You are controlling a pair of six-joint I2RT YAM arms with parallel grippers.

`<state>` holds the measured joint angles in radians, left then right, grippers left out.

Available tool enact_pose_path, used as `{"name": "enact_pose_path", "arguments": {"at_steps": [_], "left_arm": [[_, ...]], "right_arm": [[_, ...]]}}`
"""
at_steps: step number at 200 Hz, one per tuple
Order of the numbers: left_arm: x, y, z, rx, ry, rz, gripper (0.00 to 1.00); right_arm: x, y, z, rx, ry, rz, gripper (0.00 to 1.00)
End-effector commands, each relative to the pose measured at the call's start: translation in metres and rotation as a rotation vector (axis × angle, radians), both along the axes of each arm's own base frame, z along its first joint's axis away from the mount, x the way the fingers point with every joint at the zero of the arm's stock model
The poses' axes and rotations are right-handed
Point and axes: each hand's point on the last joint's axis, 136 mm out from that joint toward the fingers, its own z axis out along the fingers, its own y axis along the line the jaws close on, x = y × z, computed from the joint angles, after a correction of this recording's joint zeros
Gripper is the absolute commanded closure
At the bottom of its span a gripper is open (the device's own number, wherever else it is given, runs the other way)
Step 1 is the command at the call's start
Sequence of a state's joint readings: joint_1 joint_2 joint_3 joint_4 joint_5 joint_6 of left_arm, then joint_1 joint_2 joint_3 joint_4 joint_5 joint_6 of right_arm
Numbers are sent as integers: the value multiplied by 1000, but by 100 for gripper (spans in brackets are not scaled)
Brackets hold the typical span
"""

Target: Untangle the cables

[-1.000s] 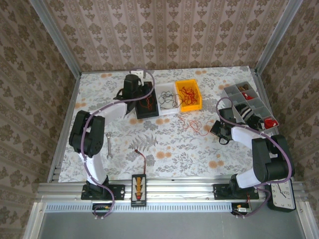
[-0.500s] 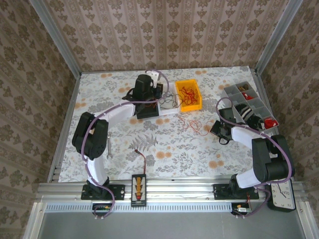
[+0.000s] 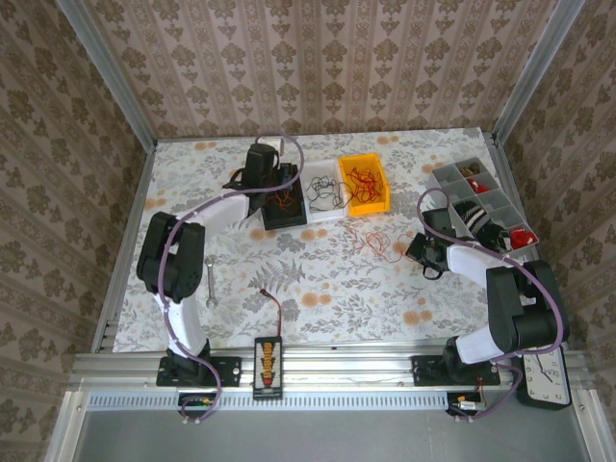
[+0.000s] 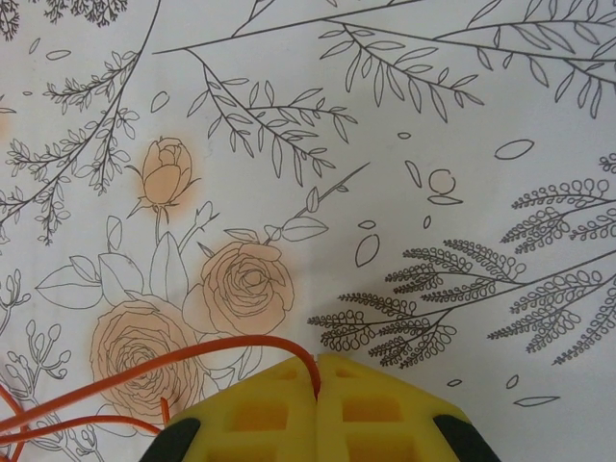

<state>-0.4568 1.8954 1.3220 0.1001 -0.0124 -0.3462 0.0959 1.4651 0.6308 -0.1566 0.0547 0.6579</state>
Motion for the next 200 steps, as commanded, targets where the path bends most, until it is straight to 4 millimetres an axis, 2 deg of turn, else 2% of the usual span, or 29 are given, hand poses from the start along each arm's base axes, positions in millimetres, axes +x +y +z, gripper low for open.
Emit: {"name": "enact_pose_path", "arguments": {"at_steps": [1, 6, 15, 26, 44, 65, 80, 85, 117, 130, 134, 165, 177, 200], "left_arm": [[0, 5, -12, 19, 90, 68, 73], [1, 6, -11, 18, 94, 73, 61], [2, 7, -4, 18, 90, 91, 48], [4, 10, 7, 8, 68, 117, 40], [6, 17, 33, -18, 11, 164, 36], [3, 33, 62, -51, -70, 240, 35], [-3, 49, 72, -64, -102, 311, 35], [-6, 54, 74, -67, -110, 332, 35], [-28, 82, 57, -58, -96, 444, 35], [-38, 89, 45, -54, -73, 462, 35], [-40, 90, 43, -54, -70, 464, 36], [-53, 97, 34, -43, -52, 485, 36], [-54, 98, 34, -42, -55, 487, 36], [-53, 99, 35, -34, -61, 486, 36]], "right_arm": [[-1, 2, -1, 6, 3, 16, 97], [0, 2, 0, 7, 0, 18, 97], [0, 4, 0, 12, -4, 28, 97], [1, 6, 1, 21, -9, 43, 96], [3, 16, 4, 42, -26, 98, 95], [6, 32, 17, 45, -73, 189, 94], [8, 46, 25, 57, -104, 256, 92], [10, 51, 37, 62, -144, 279, 91], [16, 80, 55, 45, -180, 397, 82], [20, 92, 60, 40, -183, 437, 71], [21, 95, 53, 39, -158, 445, 68], [32, 119, 46, 44, -103, 502, 49], [33, 125, 41, 45, -80, 519, 38], [34, 126, 33, -15, -19, 526, 32]]}}
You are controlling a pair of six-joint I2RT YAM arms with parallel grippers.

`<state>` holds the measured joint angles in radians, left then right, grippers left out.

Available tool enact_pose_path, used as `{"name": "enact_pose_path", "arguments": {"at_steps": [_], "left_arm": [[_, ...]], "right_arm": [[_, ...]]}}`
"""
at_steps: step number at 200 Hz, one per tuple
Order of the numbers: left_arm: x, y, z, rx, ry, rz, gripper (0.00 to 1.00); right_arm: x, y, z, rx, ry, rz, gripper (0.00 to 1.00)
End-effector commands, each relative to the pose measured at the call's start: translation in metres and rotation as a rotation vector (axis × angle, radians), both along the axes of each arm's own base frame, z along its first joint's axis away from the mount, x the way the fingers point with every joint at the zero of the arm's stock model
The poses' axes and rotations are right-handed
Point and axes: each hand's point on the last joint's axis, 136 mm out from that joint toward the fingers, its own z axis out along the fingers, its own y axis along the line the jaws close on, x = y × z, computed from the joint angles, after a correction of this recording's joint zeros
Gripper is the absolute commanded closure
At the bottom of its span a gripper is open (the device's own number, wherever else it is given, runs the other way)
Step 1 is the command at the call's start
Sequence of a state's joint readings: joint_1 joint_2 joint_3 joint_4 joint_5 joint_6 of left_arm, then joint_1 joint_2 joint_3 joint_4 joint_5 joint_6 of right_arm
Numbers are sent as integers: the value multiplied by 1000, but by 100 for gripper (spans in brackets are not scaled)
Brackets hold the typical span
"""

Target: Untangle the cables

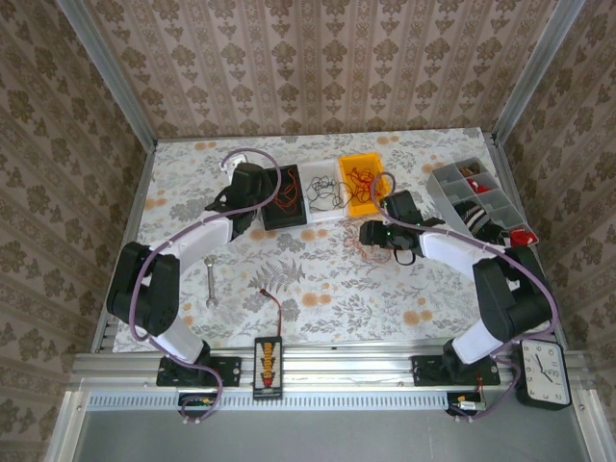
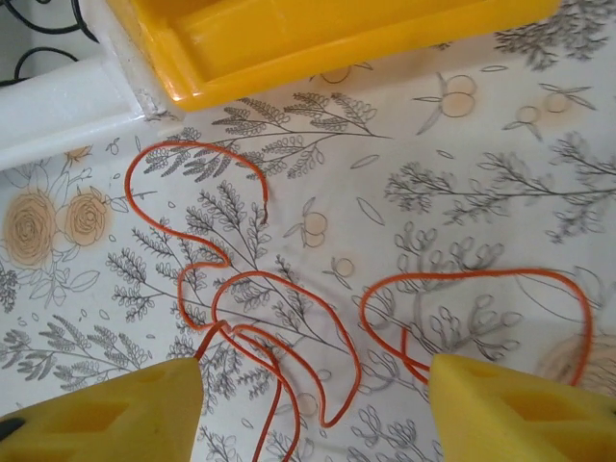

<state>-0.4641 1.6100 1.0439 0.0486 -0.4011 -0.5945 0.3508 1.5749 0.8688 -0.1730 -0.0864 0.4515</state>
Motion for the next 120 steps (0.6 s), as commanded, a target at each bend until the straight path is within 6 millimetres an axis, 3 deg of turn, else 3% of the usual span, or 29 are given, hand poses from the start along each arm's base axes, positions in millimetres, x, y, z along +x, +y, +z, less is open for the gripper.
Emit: {"name": "enact_pose_path", "arguments": {"at_steps": [1, 84, 109, 120], "left_arm": [[1, 3, 21, -25, -57, 36, 36], [1, 3, 17, -42, -57, 40, 36], [0, 3, 15, -49, -51, 42, 36], [0, 2, 14, -51, -50, 40, 36]], "right_arm": [[-6, 1, -12, -80, 75, 21, 32], [-8, -2, -52, -401, 197, 78, 30], [-9, 9, -63, -442, 207, 128, 36], [-9, 13, -70, -452, 215, 141, 44]]}}
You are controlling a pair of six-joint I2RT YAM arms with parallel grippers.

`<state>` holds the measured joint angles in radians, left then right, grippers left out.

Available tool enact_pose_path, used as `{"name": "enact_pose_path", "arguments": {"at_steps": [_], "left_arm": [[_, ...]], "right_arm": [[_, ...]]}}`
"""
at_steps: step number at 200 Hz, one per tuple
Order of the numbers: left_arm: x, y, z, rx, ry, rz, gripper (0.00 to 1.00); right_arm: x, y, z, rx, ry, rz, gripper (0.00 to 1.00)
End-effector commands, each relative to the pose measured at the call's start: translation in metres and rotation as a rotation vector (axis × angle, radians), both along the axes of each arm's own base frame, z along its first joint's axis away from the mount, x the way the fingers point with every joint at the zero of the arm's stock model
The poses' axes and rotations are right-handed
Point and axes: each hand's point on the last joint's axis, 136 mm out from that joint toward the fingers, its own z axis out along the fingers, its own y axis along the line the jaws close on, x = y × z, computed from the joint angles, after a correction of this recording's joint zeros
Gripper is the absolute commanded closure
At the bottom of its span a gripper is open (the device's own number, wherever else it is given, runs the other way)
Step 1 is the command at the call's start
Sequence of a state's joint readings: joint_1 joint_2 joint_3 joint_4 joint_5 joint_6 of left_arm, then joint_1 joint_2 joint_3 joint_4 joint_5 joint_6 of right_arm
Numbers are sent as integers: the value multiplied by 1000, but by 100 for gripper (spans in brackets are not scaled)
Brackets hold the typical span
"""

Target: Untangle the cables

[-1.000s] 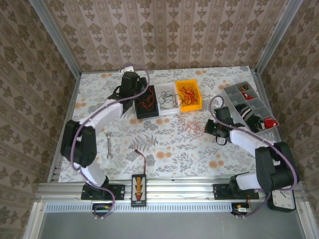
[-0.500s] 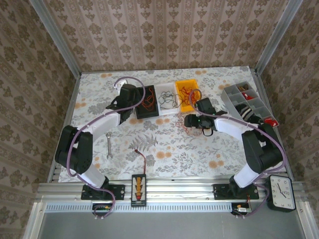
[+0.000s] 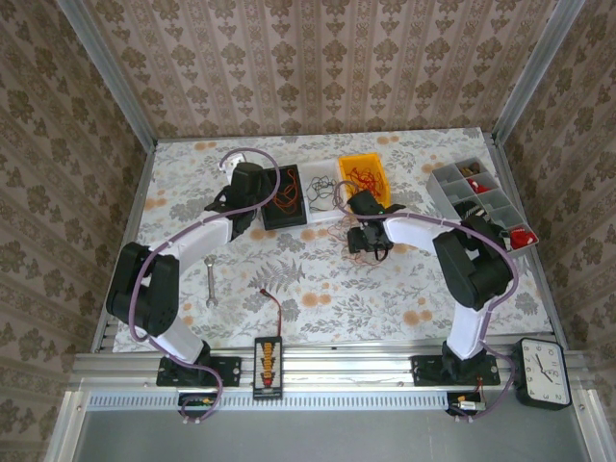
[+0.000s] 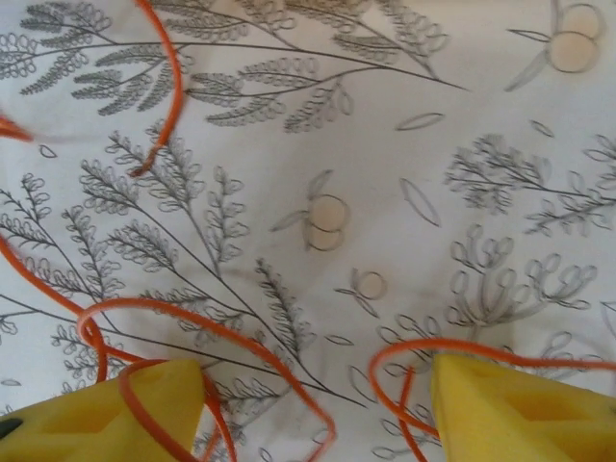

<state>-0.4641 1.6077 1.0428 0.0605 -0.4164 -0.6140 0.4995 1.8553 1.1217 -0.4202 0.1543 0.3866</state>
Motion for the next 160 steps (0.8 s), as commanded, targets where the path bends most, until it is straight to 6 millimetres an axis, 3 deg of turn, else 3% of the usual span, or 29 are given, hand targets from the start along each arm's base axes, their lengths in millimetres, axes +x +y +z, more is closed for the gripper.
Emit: {"name": "enact_pose_path", "arguments": {"at_steps": [1, 10, 27, 37, 56, 71, 89, 93, 118, 160], "left_arm": [[-1, 0, 11, -36, -35, 18, 36], [-2, -1, 11, -35, -36, 19, 36], [-3, 1, 11, -35, -36, 26, 36], [-4, 3, 10, -34, -35, 36, 36], [-9, 10, 10, -21, -31, 59, 36], [-15, 21, 7, -10, -25, 97, 36], [-23, 32, 2, -4, -18, 137, 36], [-23, 46, 0, -4, -13, 175, 36], [-33, 72, -12, -27, 17, 262, 36], [-47, 89, -29, -27, 53, 311, 36]], "right_arm": [[-11, -7, -25, -115, 67, 43, 45], [-9, -5, -29, -111, 73, 43, 56], [-4, -5, -28, -89, 56, 32, 90], [-1, -7, -23, -52, 37, 8, 100], [6, -10, -3, 42, -21, -33, 100], [11, -8, 26, 126, -92, -43, 100], [15, 2, 68, 219, -178, -17, 100], [16, 5, 78, 241, -196, -9, 100], [20, 19, 139, 348, -303, 31, 100], [28, 49, 231, 498, -455, 117, 100]]}}
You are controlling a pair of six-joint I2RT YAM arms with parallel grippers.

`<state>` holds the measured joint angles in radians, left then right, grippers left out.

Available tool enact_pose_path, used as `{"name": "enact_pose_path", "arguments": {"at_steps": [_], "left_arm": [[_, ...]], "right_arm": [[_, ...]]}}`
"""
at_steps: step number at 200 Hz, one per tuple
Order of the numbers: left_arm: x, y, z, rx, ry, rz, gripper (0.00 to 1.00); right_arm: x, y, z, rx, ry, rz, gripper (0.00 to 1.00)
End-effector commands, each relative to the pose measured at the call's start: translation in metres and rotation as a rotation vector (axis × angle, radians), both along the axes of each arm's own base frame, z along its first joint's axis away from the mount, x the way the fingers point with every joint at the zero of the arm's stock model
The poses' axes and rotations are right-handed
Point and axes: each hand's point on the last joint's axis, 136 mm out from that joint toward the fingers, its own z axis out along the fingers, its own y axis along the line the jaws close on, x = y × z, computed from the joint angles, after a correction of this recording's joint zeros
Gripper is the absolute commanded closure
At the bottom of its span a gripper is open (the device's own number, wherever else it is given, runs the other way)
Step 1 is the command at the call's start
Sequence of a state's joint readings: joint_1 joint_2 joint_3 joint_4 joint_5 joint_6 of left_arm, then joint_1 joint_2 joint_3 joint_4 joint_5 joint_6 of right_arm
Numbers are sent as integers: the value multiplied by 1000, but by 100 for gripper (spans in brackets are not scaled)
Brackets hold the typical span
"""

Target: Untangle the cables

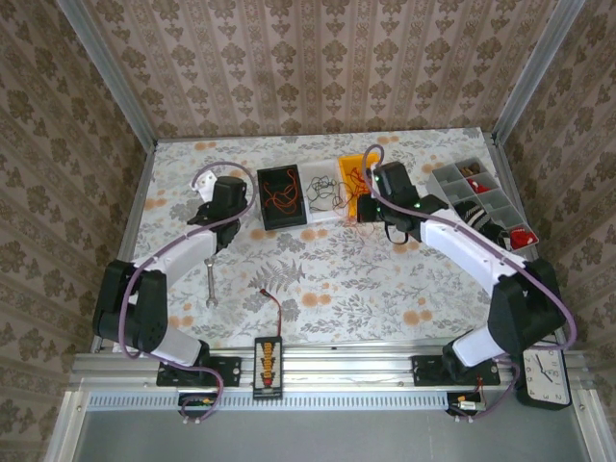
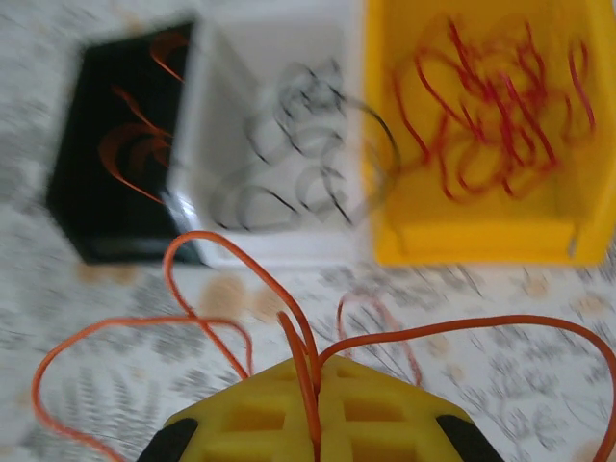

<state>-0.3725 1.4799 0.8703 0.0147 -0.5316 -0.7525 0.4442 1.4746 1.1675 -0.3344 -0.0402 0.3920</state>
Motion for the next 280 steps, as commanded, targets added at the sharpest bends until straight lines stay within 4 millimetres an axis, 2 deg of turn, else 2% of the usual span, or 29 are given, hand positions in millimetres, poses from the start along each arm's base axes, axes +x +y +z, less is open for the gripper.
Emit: {"name": "enact_pose_path", "arguments": {"at_steps": [1, 42, 72, 105, 168, 205, 245, 260, 271, 280], "left_arm": [[-12, 11, -7, -11, 16, 55, 36], [-20, 22, -20, -23, 40, 86, 36], [-22, 28, -23, -32, 46, 95, 36], [-23, 32, -27, -34, 55, 101, 36], [-18, 39, -40, -61, 85, 103, 36], [-10, 40, -40, -54, 91, 90, 36], [-4, 37, -37, -60, 88, 76, 36], [-3, 37, -37, -59, 88, 72, 35], [-2, 39, -36, -54, 88, 73, 35], [-2, 39, -35, -51, 89, 74, 35]], "right_arm": [[3, 25, 54, 109, -89, 74, 100], [21, 57, 112, 213, -188, 125, 100], [44, 82, 113, 254, -172, 156, 99], [73, 112, 90, 256, -126, 176, 98], [122, 147, 28, 216, -16, 161, 98], [138, 170, -10, 171, 39, 175, 97], [142, 193, -42, 160, 98, 212, 94], [140, 197, -52, 152, 125, 215, 86], [140, 195, -54, 155, 132, 203, 70], [140, 195, -48, 158, 122, 200, 61]]}}
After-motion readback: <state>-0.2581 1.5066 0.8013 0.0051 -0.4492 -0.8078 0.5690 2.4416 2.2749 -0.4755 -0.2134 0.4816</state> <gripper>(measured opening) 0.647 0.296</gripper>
